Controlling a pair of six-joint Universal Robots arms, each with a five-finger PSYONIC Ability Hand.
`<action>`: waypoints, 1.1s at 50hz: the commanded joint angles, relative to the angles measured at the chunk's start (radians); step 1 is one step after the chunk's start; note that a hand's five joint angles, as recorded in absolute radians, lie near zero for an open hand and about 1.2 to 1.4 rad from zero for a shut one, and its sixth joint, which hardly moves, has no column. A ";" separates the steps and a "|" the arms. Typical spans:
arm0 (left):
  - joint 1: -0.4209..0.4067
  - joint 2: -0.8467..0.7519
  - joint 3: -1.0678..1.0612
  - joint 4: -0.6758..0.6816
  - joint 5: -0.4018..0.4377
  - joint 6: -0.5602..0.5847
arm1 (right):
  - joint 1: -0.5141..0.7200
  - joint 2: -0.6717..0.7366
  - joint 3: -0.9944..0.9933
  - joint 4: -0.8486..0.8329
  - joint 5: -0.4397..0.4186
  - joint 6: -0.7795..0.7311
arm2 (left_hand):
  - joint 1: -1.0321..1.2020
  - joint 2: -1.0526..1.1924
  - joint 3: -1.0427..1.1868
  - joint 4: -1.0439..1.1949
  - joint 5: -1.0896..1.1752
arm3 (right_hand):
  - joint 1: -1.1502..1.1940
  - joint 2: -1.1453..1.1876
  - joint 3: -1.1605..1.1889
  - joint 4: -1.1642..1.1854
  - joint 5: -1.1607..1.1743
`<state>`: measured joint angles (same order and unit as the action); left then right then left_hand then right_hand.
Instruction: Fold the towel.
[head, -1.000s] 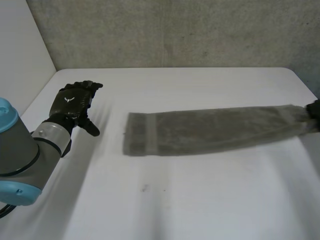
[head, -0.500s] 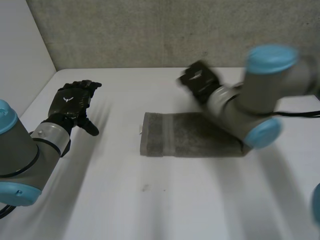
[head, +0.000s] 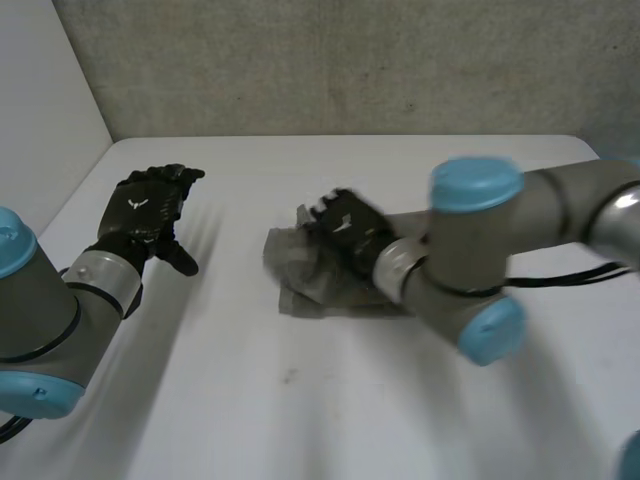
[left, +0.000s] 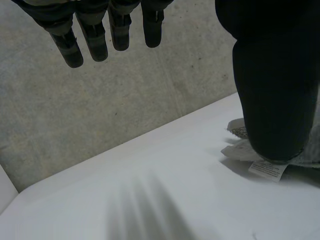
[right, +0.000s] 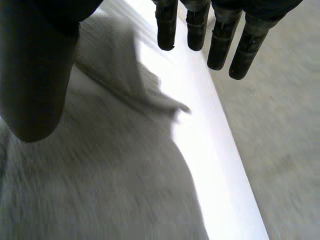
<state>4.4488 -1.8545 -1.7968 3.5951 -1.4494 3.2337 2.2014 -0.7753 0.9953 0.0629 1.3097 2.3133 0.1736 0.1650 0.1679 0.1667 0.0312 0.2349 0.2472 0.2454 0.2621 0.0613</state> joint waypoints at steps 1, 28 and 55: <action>-0.003 0.000 -0.006 0.002 0.000 0.000 | -0.183 -0.180 0.240 -0.054 -0.006 0.201 | 0.001 0.010 0.007 0.008 -0.031 | -0.060 -0.073 -0.071 -0.088 -0.061; -0.031 -0.002 -0.013 0.002 0.000 0.001 | -0.410 -0.202 0.545 -0.227 -0.060 0.356 | 0.001 0.010 0.007 0.008 -0.031 | 1.013 1.000 1.002 0.985 1.012; -0.120 0.046 0.100 -0.059 -0.009 -0.011 | -0.032 -0.164 0.184 -0.141 -0.083 0.067 | 0.001 0.010 0.007 0.008 -0.031 | 1.161 1.149 1.151 1.134 1.160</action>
<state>4.3622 -1.8175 -1.7519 3.5806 -1.4556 3.2325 1.9533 -1.0569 1.3214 -0.1146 1.2328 2.3951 0.1736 0.1648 0.1655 0.1675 0.0312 1.3190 1.2689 1.3348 1.3414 1.1580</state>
